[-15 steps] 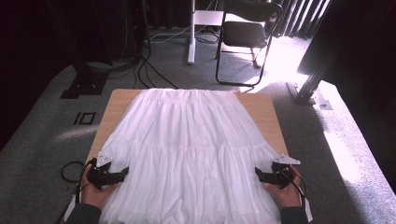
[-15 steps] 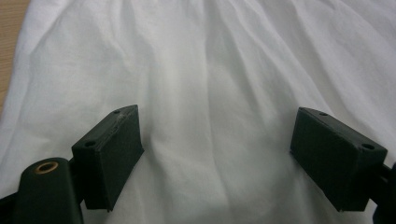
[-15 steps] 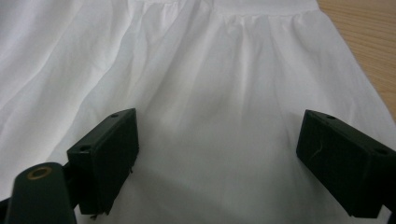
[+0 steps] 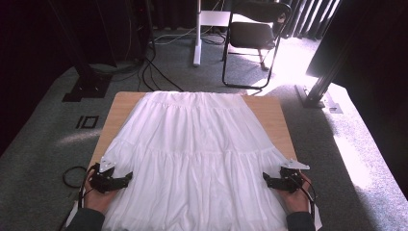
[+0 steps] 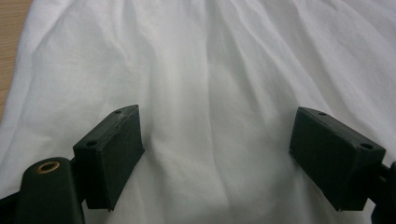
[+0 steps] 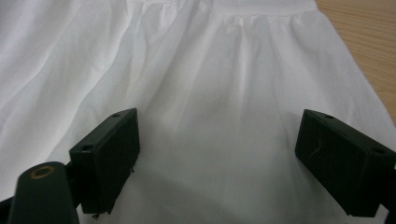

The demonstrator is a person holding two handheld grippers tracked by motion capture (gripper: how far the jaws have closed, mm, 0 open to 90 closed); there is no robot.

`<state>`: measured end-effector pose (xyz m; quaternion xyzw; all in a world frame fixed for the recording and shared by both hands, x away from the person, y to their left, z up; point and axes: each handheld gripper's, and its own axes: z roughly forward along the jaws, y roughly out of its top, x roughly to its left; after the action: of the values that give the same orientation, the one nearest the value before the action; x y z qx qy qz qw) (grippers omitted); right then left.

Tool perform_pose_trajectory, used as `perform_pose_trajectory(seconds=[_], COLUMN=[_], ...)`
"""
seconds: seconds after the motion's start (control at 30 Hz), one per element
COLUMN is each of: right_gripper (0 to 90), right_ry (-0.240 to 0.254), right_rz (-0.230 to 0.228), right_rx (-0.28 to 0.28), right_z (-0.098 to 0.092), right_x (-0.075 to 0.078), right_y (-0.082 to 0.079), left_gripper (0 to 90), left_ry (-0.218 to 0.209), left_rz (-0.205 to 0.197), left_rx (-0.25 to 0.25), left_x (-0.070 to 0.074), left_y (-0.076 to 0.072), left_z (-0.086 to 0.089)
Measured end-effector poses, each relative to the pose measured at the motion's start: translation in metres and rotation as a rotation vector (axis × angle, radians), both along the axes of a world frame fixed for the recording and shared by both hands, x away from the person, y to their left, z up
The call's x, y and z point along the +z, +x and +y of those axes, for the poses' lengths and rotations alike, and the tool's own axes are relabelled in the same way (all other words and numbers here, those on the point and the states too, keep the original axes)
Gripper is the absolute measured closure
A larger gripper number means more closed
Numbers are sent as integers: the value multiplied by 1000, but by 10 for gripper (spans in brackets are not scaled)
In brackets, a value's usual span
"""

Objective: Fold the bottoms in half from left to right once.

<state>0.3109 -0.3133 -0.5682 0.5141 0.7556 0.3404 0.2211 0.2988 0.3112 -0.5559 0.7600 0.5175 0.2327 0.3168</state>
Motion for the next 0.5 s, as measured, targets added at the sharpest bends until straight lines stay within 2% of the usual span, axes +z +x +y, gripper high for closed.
perform_pose_trajectory(seconds=[0.07, 0.1, 0.2, 0.3, 0.37, 0.43, 0.5], right_gripper=[133, 134, 134, 135, 135, 135, 135], right_ry=[0, 0, 0, 0, 0, -1, -1], right_rz=[0, -1, -2, -2, -2, -2, -2], right_rx=[0, -1, -1, -1, -1, -1, -1], right_z=[0, 0, 0, 0, 0, 0, 0], right_x=[0, 0, 0, 0, 0, 0, 0], right_y=[0, 0, 0, 0, 0, 0, 0], left_gripper=[301, 327, 328, 284, 193, 145, 99], left_ry=[-11, -27, -24, 3, 17, 11, 28], left_rz=[3, -11, -39, -60, -61, -43, -23], left_rx=[9, 13, 40, 82, 132, 139, 167], left_x=[4, 6, 16, 26, 31, 31, 27], left_y=[-1, -3, -7, -8, -8, -7, -6], left_z=[2, 4, 11, 22, 32, 39, 44])
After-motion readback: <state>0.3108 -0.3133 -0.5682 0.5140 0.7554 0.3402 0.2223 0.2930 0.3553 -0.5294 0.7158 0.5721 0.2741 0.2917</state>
